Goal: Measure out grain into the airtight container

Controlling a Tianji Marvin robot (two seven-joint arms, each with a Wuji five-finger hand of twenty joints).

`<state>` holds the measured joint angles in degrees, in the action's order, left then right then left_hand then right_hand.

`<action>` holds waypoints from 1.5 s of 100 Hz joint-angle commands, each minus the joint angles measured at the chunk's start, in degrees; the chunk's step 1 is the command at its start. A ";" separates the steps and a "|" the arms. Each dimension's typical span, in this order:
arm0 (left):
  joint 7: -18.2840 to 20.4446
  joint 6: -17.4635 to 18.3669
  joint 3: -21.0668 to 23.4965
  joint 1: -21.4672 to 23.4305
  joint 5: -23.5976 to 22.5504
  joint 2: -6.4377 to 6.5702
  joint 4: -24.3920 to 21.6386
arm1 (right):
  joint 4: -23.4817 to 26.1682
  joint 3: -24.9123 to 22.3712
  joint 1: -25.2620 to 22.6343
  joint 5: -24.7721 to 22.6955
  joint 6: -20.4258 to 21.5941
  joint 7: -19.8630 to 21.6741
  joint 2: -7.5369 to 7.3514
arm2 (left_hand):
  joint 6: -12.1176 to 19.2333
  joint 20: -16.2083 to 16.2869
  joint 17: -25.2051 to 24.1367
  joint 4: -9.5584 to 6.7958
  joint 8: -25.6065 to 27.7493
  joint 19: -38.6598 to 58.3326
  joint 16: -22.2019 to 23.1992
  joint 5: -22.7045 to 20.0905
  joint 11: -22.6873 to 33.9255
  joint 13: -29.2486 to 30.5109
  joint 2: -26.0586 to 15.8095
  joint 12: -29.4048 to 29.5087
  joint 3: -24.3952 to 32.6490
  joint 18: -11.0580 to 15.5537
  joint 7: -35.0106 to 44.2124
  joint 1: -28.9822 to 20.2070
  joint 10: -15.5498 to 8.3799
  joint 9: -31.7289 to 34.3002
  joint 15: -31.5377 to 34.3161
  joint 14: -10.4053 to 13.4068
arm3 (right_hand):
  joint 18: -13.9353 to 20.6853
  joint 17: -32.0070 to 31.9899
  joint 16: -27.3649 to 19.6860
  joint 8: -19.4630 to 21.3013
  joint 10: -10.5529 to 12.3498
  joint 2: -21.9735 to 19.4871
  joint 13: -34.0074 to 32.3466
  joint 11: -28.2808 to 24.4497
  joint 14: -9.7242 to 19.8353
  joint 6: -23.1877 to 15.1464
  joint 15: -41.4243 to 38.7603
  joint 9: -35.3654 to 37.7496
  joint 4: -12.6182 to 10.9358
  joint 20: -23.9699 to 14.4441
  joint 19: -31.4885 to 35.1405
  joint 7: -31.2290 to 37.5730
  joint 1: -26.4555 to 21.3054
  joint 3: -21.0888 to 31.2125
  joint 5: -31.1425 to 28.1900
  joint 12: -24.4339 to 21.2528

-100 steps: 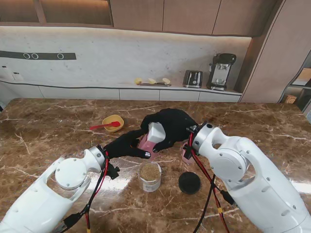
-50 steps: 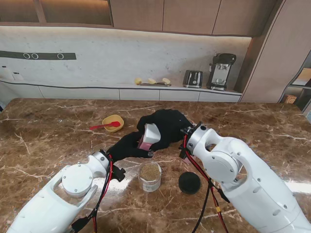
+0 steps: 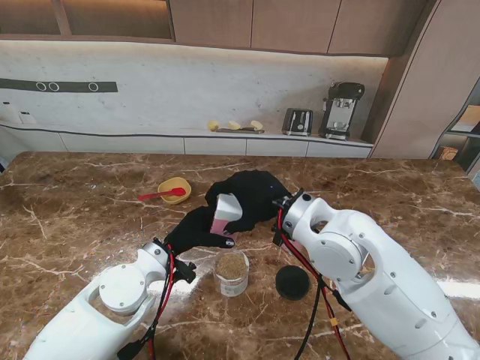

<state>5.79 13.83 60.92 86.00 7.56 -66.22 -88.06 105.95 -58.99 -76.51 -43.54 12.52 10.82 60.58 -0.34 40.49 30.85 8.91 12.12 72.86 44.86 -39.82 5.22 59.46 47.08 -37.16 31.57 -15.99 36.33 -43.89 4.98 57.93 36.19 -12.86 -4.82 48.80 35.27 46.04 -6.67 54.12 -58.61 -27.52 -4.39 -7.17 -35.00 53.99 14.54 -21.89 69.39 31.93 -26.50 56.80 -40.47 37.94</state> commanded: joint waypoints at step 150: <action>-7.89 5.71 -2.25 0.69 -2.58 -2.31 2.27 | 4.69 -8.97 -0.58 11.38 5.81 17.13 -2.82 | 10.72 -1.83 2.11 -2.12 -1.53 -3.37 0.93 -19.40 5.71 2.76 -9.56 -0.77 10.98 1.84 16.91 -14.02 -4.85 12.04 -2.88 2.05 | 1.96 -43.00 -16.64 -11.95 8.53 -3.02 46.39 18.77 6.58 -5.07 22.80 -36.13 -5.36 -6.72 -35.71 -23.55 -3.26 14.29 16.29 -16.04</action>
<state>-1.59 19.48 59.06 86.28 5.41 -68.02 -85.59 109.96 -67.06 -75.99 -30.23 19.54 30.32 57.98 -1.72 37.63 33.28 8.98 8.13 70.14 44.82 -44.60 4.64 60.89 50.87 -36.14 30.29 -15.92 36.34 -45.61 5.72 62.74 34.22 -13.11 -3.58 8.00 20.86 35.58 3.33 48.99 -15.54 -10.72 2.66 -12.32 -13.52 21.81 8.90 -28.67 35.95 11.29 -35.43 73.81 -28.55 23.83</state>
